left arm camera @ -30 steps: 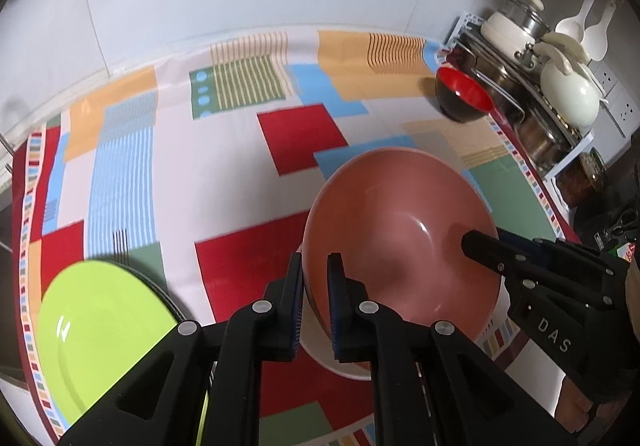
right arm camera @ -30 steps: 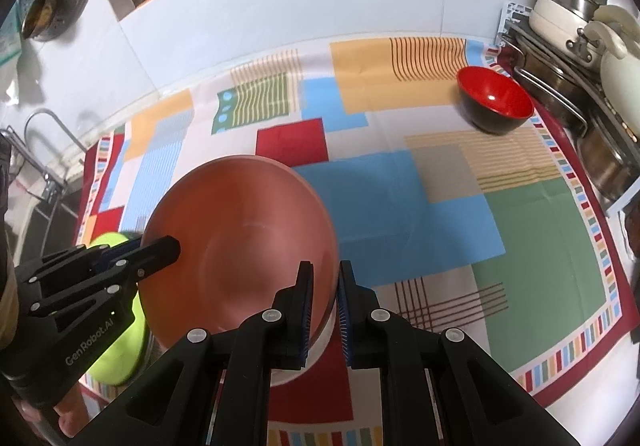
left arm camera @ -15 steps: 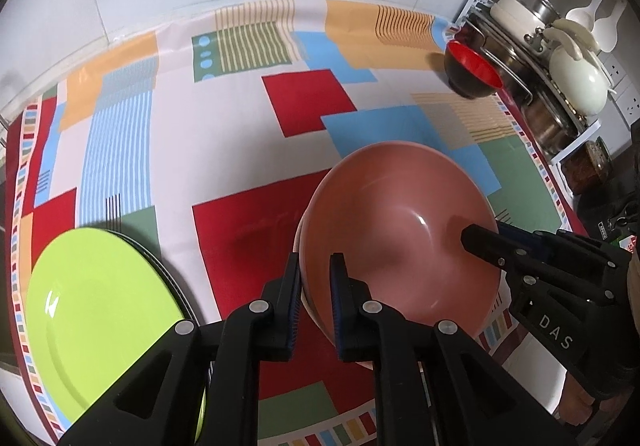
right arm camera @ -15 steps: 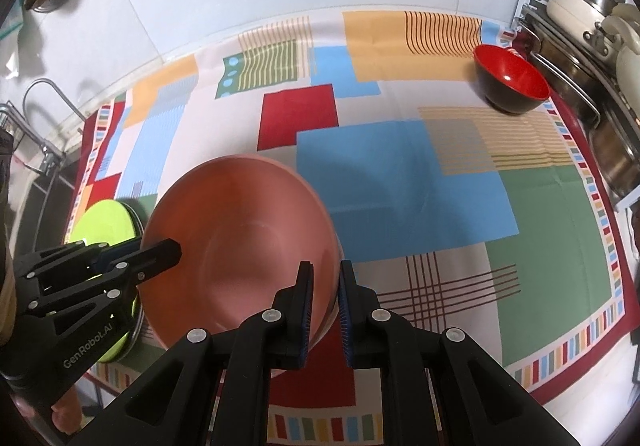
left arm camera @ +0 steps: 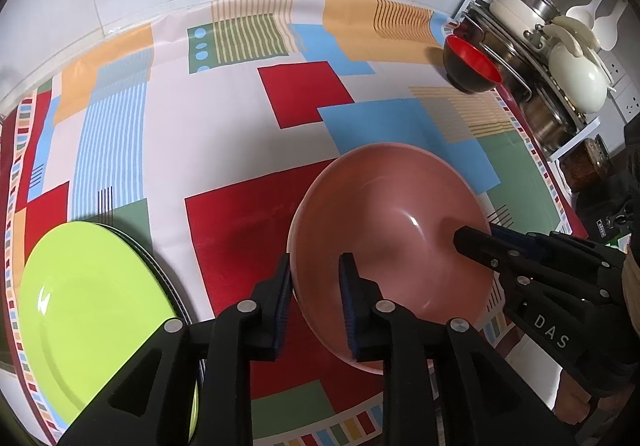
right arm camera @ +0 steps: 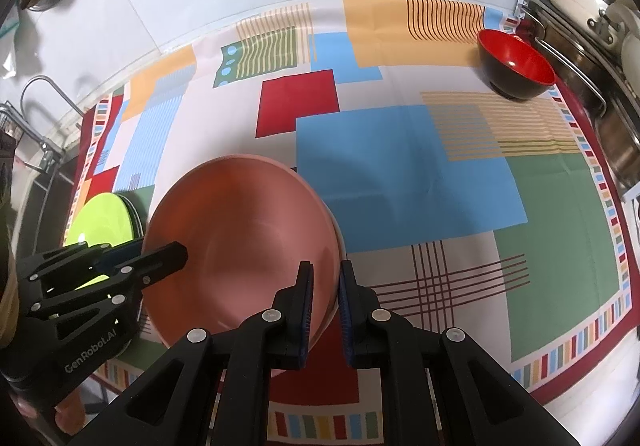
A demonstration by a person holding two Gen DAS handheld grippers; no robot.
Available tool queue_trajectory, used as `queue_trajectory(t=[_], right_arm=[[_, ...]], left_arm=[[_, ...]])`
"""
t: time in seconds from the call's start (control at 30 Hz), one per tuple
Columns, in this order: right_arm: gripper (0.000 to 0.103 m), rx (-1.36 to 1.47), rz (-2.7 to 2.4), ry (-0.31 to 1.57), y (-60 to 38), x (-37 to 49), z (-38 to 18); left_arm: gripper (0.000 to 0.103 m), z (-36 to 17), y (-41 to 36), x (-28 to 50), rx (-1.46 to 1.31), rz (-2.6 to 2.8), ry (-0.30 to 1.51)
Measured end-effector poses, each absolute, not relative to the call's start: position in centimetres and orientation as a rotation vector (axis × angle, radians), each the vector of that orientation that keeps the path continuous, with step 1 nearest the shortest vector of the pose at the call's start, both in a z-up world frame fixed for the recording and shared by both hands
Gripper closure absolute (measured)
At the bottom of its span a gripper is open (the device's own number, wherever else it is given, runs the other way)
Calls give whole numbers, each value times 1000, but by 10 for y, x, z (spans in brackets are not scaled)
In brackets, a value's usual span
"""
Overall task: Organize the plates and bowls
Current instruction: 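Lift and carry the pink bowl over the white bowl with both tools, then lower the pink bowl into the white bowl and open both tools, then move both tools toward the red bowl beside the pot rack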
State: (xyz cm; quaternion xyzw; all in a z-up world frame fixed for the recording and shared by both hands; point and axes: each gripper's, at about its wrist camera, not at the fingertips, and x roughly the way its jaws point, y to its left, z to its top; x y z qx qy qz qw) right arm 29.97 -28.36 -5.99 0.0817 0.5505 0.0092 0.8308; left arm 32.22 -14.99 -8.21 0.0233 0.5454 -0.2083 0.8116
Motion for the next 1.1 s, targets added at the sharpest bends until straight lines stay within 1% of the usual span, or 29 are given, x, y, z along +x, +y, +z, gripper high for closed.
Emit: queue_trajectory(t=[0.1,0.17,0.23,0.27,0.33,0.4,0.43,0.57,0.6,0.67,0.73,0.9,0.97,1.1], right_arm=[[89,190,25,1173,-286,300,-62],[86,201,30,1180,-287,300,-64],[74,203,27,1181,-288,300,-65],[74,203,28,1178,-288,300,-64],[72,197,27,1169,-287,300,-63],[66,188,23,1162,-287,299,-61],[64,184,18,1153,-287,299,-59],[61,172,4,1124,-289,299,-53],[58,169,1,1115,-290,299,-52],[56,166,-6,1100,-293,300,-48],[52,167,-14,1084,-296,301,-45],[47,177,-40,1048,-306,303,-38],[43,183,-58,1029,-312,305,-33],[37,189,-94,986,-323,308,-23]], left_arm=[[73,-80,-150,322,47,-448,1157],[70,-79,-150,322,51,-446,1150],[65,-78,-150,323,54,-441,1143],[63,-77,-150,323,57,-439,1138],[61,-75,-150,323,61,-433,1132],[60,-73,-149,324,64,-427,1124],[58,-73,-149,324,65,-424,1121],[54,-67,-149,326,73,-418,1098],[53,-64,-150,327,77,-417,1088],[48,-60,-152,329,84,-416,1073],[46,-55,-154,332,96,-417,1051],[37,-42,-164,338,129,-426,999],[31,-39,-168,342,138,-429,984],[27,-31,-179,347,160,-440,949]])
